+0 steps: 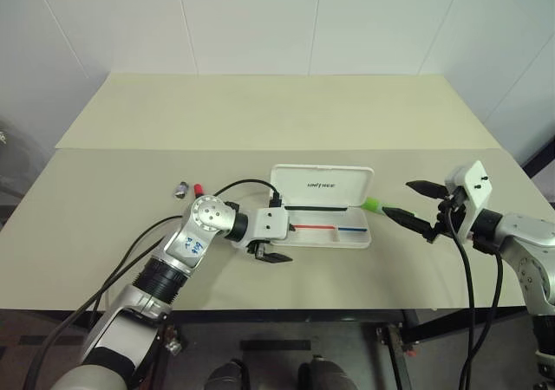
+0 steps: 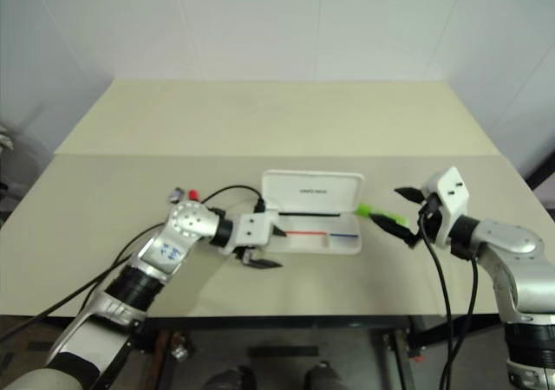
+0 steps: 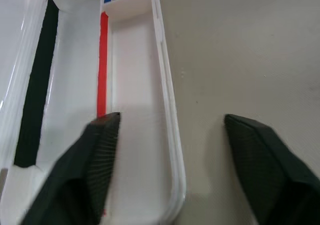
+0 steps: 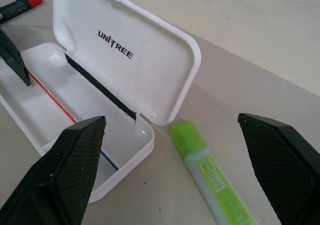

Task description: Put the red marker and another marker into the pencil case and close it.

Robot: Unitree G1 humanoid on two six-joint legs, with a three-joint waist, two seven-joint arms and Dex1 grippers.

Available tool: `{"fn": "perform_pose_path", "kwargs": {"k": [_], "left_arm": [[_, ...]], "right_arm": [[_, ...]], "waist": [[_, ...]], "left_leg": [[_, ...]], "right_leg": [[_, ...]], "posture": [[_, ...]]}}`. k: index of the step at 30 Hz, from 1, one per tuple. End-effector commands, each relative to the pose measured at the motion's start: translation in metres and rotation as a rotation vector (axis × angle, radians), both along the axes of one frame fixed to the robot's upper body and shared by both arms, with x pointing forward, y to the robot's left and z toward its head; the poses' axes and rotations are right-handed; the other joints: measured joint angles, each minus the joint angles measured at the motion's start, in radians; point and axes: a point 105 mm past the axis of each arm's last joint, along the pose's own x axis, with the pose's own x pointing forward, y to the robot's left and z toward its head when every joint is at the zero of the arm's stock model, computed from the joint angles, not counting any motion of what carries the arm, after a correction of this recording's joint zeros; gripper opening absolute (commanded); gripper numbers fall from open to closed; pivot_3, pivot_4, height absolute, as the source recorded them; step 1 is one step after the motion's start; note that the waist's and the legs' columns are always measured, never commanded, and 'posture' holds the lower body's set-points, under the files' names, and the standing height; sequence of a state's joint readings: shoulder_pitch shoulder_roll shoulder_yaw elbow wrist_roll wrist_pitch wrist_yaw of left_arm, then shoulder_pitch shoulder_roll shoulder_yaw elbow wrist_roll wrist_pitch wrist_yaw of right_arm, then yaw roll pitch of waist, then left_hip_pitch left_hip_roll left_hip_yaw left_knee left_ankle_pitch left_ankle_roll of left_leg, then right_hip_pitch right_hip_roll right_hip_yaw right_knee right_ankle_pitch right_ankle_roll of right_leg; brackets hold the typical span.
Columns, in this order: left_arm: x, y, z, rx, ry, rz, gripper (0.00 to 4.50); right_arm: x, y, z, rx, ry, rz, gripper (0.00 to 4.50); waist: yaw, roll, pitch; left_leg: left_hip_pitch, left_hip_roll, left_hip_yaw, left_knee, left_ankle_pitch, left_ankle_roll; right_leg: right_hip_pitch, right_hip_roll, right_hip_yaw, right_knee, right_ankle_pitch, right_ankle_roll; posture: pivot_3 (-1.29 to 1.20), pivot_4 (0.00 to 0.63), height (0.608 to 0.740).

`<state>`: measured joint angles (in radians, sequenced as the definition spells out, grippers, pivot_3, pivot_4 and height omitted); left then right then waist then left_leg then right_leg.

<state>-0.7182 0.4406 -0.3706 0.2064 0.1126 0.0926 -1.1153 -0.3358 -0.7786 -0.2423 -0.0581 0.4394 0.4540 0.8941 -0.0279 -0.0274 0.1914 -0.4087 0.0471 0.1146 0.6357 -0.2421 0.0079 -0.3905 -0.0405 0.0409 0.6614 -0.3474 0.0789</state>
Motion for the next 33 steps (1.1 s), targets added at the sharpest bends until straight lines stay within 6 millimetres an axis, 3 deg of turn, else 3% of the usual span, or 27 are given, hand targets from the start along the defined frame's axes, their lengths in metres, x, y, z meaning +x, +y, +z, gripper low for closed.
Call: {"fn": "perform_pose_path", "kwargs": {"k": [1,11,20,27,33], "left_arm": [[-0.004,-0.002,0.016,-0.062,-0.035,-0.021,4.47],[-0.017,0.006,0.044,-0.218,-0.038,0.002,4.47],[-0.028,0.022,0.047,-0.253,-0.004,0.098,4.47],[-0.034,0.032,0.065,-0.343,-0.037,0.188,4.47],[-0.017,0.057,0.081,-0.437,-0.099,0.470,4.47]], "right_arm": [[0.001,-0.001,0.010,-0.022,-0.040,0.012,4.50],[0.002,0.004,0.007,-0.032,-0.027,0.039,4.50],[0.007,0.013,0.005,-0.033,-0.011,0.078,4.50],[0.011,0.017,0.004,-0.035,-0.004,0.105,4.50],[0.013,0.019,0.002,-0.045,0.005,0.128,4.50]], "waist": [[0.000,0.000,0.000],[-0.001,0.000,0.000],[-0.002,0.000,0.000],[-0.001,0.000,0.000],[-0.003,0.000,0.000]], "left_leg": [[0.000,0.000,0.000,0.000,0.000,0.000],[0.000,0.000,0.000,0.000,0.000,0.000],[0.001,0.000,0.002,0.000,0.000,0.000],[0.001,0.000,0.002,0.000,0.000,0.000],[0.002,0.000,0.002,0.000,0.000,0.000]], "right_leg": [[0.000,0.000,0.000,0.000,0.000,0.000],[0.000,0.000,0.000,0.000,0.000,0.000],[0.000,0.000,0.001,0.001,0.000,0.000],[0.000,0.000,0.002,0.000,0.000,0.000],[0.001,0.000,0.002,0.000,0.000,0.000]], "posture": [[0.00,0.150,0.740],[0.00,0.150,0.740],[0.00,0.150,0.740],[0.00,0.150,0.740],[0.00,0.150,0.740]]}}
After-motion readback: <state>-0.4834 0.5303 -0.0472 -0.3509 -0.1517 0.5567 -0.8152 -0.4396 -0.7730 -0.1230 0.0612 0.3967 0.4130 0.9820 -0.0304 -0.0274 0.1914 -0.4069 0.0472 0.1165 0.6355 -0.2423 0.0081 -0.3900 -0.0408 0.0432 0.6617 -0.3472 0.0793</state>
